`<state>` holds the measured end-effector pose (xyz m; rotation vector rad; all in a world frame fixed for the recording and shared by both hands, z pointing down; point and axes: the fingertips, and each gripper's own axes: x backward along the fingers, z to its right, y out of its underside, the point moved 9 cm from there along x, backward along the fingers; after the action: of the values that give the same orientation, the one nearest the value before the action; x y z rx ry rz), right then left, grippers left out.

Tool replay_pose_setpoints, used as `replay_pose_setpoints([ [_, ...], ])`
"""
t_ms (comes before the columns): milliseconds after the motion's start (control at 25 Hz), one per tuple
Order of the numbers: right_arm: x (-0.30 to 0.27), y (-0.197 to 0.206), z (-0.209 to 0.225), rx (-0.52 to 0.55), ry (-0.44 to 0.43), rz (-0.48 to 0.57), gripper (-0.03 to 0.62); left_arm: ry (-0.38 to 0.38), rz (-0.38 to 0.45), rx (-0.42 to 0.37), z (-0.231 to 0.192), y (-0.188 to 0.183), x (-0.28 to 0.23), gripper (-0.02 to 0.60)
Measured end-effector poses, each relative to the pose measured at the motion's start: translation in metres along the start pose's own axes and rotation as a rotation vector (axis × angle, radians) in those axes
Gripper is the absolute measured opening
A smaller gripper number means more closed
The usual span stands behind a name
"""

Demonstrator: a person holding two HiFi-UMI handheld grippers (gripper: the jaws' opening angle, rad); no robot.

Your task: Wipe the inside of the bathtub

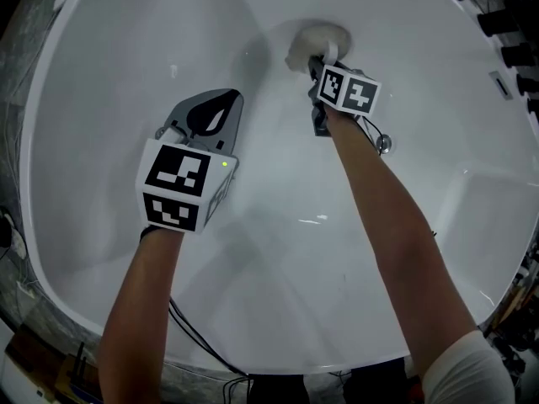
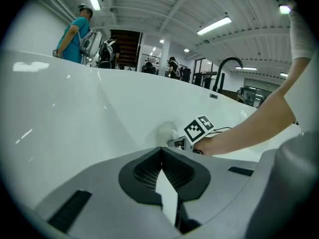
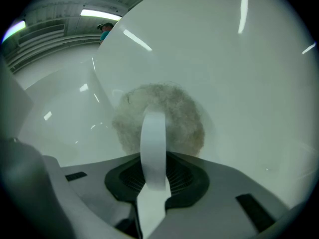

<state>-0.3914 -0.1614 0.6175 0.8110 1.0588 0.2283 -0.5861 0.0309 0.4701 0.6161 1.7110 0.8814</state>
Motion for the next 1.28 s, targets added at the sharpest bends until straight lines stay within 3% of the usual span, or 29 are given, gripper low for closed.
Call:
replay_pose_setpoints([
  [200,-0.024,-0.003,-0.031,0.046,-0.042,-0.013,0.095,-0.004,0.037,0.057,-0.011,0.000,-0.011,0.011],
  [320,-0.039,-0.004,-0.056,0.065,-0.080,-0.014,0.095,-0.028,0.049,0.064,-0.021,0.003,-0.001,0.011],
  [640,-0.066,0.014,-0.071,0.063,-0.111,-0.049,0.095,-0.060,0.043,0.059,-0.031,0.019,0.006,0.011],
  [960,-0.065,0.028,-0.057,0.073,-0.075,-0.097,0.095,-0.045,0.058,0.043,-0.022,0.010,0.008,0.011],
  [1280,-0.046,0.042,-0.016,0.059,-0.032,-0.118,0.095,-0.012,0.042,0.005,-0.005,0.007,0.000,0.011],
])
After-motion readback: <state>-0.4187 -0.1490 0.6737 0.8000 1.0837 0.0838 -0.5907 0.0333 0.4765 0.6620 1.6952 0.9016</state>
